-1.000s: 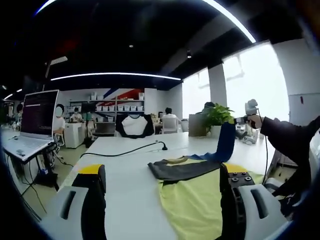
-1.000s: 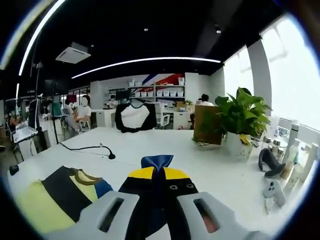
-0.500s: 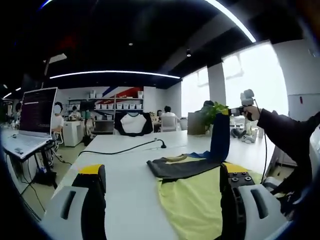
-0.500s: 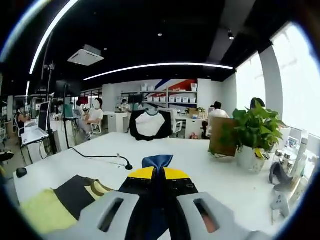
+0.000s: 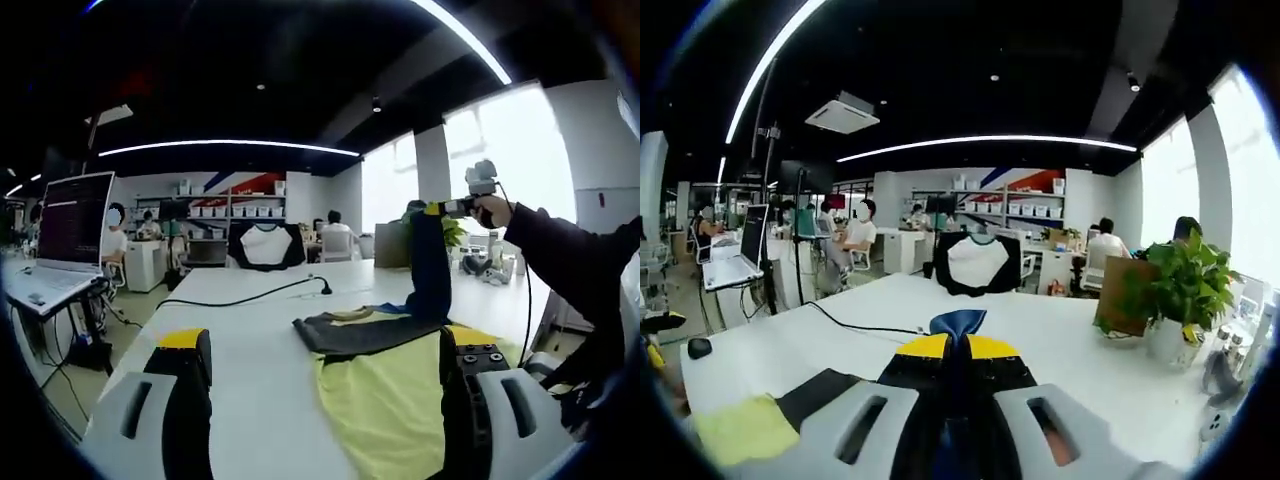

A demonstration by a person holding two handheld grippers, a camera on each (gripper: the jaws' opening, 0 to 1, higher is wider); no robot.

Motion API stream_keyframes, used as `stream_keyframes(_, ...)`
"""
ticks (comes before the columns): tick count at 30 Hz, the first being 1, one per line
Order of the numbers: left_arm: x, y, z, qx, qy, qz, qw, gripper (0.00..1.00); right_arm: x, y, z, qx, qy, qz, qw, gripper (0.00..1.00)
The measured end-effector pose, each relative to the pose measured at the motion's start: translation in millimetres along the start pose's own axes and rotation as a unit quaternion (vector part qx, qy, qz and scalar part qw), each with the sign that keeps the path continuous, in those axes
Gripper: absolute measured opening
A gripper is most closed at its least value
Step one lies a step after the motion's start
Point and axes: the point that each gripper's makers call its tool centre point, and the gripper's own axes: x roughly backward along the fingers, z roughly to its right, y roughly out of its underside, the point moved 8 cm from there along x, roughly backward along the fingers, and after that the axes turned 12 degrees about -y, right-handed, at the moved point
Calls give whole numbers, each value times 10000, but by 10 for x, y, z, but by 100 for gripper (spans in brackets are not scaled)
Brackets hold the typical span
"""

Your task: Fold the garment on the visible template until the final outline fits inside the template.

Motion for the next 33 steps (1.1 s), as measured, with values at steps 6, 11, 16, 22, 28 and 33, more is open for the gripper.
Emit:
stream_keyframes(6,3,-11,-15,-2,13,10,10000,100,-169,-60,-230,49,-220,-12,9997,1)
stream_keyframes(11,8,-21,-26,3,-4,33,10000,100,-326,-59,-426,106,-405,-41,9991,2)
stream_keyframes(16,16,-24,-38,7,-13,32,10000,100,-511,63,-633,26,-610,-165,9980,2)
stream_keyframes(22,25,-23,-50,22,-40,33,10000,100,-775,301,-946,-21,-887,-412,9952,2)
stream_keyframes(28,47,3,-37,48,-81,27,10000,100,-973,509,-1213,-61,-1119,-602,9919,2)
stream_keyframes(33,74,25,-45,64,-123,33,9999,100,-1069,719,-1447,-38,-1301,-763,9886,2)
